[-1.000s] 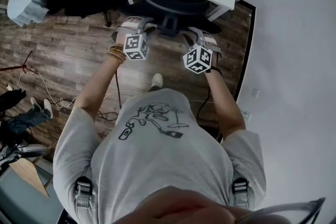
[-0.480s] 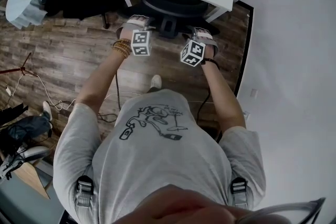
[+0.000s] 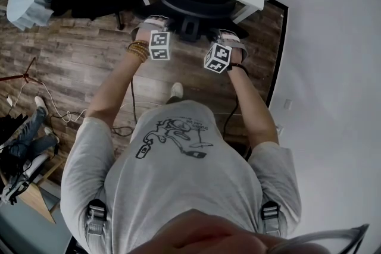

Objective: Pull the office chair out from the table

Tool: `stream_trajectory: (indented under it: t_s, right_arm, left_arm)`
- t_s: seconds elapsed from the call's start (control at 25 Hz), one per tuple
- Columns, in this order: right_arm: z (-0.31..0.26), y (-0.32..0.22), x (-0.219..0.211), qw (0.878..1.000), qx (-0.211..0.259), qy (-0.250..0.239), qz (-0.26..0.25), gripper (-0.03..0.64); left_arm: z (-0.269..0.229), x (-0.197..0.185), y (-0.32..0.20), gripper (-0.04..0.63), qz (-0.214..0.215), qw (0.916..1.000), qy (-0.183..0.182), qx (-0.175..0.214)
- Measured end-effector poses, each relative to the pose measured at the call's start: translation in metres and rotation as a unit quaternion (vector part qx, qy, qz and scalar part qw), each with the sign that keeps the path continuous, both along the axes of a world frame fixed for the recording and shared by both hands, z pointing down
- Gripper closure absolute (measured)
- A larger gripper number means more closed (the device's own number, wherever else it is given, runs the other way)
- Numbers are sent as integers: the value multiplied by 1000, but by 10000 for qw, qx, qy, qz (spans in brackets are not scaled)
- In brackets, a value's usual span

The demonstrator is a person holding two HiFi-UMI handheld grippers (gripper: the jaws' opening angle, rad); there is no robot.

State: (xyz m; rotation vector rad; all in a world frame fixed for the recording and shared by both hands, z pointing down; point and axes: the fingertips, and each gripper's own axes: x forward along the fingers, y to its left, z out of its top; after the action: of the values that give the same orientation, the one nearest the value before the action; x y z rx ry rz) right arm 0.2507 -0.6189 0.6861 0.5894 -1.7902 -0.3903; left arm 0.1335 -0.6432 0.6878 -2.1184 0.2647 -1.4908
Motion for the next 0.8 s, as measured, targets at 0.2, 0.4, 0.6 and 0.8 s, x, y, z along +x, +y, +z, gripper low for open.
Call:
stream_trajectory:
  t_s: [0.2,0.4,0.6,0.8]
  right_arm:
    - [-2,9,-3,10000,-22,-5,-32,508]
    - [-2,36,-9,10000,-30,-47,-66,509]
    - [-2,64,-18,9999,-90,-60,-66,511]
    - [-1,88,-26,9999,-111,-54,-57,511]
  left_arm:
    - [-1,-3,9,494,26,10000,-28,-84]
    - [0,-9,36,494,60,10000,-7,-62]
    - [-1,-18,63,497,126,9999,-6,-106]
    - [1,-26,88,497,137,9998,21,-140]
